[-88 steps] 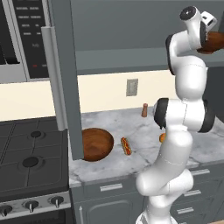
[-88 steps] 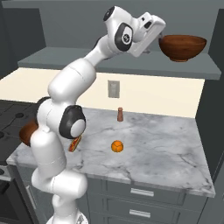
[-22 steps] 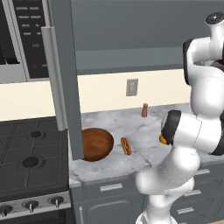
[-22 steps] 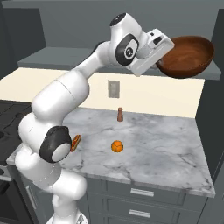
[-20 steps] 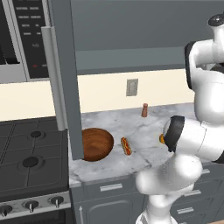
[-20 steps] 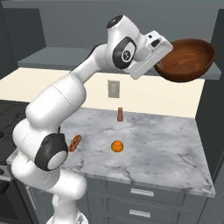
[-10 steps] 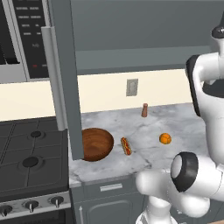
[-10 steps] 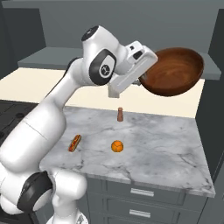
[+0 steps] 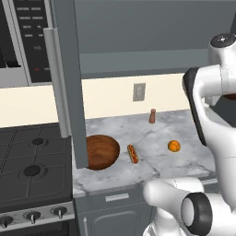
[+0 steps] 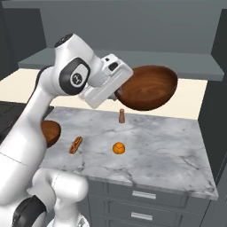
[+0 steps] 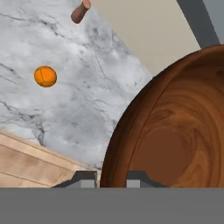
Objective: Pick both bowls and place them on the counter. Then place the orange in one bowl and place the hot dog in the other bowl.
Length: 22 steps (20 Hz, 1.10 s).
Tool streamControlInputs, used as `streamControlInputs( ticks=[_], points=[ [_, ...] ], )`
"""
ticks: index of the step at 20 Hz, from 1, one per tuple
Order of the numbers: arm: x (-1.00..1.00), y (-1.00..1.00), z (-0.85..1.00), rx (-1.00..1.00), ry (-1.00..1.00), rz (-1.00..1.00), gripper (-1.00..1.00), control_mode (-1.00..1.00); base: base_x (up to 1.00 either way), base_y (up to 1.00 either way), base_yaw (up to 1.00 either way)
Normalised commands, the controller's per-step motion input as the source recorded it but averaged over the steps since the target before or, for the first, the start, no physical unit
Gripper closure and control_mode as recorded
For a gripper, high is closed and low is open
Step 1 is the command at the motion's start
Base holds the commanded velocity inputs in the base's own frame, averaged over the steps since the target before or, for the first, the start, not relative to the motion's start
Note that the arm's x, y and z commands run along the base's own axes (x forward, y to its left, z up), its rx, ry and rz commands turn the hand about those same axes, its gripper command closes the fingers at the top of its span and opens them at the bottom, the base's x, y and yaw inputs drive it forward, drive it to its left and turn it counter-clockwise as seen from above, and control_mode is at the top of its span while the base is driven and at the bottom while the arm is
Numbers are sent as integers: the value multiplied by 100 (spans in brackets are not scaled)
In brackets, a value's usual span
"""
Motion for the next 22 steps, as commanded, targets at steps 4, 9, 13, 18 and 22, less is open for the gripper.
streamControlInputs(
  ticks=[4,9,13,18,22],
  points=[
    [-39,71,-39,9,20,19,100,-100,0,0,0],
    [-33,63,-46,5,17,24,100,-100,0,0,0],
    [-3,66,-54,1,14,21,100,-100,0,0,0],
    [2,75,-58,3,10,17,100,-100,0,0,0],
    [10,58,-62,-1,2,10,100,-100,0,0,0]
  ],
)
